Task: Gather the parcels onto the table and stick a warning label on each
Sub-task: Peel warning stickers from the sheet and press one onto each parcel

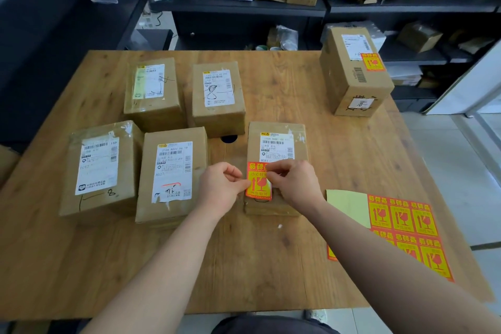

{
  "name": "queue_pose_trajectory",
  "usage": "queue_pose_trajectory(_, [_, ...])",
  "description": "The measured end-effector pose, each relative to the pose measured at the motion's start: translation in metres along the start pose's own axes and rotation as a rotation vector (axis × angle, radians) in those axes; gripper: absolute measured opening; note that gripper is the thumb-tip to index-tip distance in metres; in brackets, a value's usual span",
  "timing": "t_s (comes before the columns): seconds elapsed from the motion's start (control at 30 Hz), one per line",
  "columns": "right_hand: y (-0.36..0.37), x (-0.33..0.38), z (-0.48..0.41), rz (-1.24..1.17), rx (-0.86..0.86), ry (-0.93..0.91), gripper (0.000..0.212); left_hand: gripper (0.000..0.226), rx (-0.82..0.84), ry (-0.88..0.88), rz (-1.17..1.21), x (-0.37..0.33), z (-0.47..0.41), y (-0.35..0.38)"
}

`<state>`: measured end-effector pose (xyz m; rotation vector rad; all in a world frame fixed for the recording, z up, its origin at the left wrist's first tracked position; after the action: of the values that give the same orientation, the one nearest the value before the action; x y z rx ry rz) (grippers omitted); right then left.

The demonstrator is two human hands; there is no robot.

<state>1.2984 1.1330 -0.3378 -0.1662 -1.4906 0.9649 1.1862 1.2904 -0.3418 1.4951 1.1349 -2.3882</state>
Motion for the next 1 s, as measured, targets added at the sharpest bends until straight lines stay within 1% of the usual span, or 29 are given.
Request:
queue_pose_trajectory(0.3, [0.002, -0.003, 0.000, 0.002, 0.000, -0.027, 0.014, 0.023, 0.017, 0.004, 0.001, 0.006, 0.002, 0.004])
queue_pose_trajectory(0.47, [0.003, -0.005, 0.000, -0.014, 0.002, -0.016, 0.012, 0.024, 0.056, -0.006, 0.047, 0.011, 0.004, 0.008])
queue_pose_trajectory(0.8, [0.003, -0.003, 0.001, -0.003, 0.006, -0.022, 0.014, 0.018, 0.073, 0.024, 0.053, 0.013, 0.006, 0.010])
queue_pose_trajectory(0.93, [0.003, 0.000, 0.002, 0.033, 0.012, -0.036, 0.017, 0.018, 0.119, 0.085, -0.002, 0.008, 0.006, 0.017])
queue_pose_trajectory(1.0, [0.003, 0.004, 0.002, 0.084, 0.008, -0.068, 0.019, 0.021, 0.164, 0.081, 0.008, 0.009, 0.004, 0.022])
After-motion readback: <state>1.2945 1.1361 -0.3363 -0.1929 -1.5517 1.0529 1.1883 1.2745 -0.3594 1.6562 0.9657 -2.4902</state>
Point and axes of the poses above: each hand's wrist, its own z-axis away from the middle knuckle, its own y-axis out of the palm, x = y × z, the point moved 10 cm from there along -z, towards the middle knuckle, and after that the axes turned 1 degree about z, right-handed, at the moved point
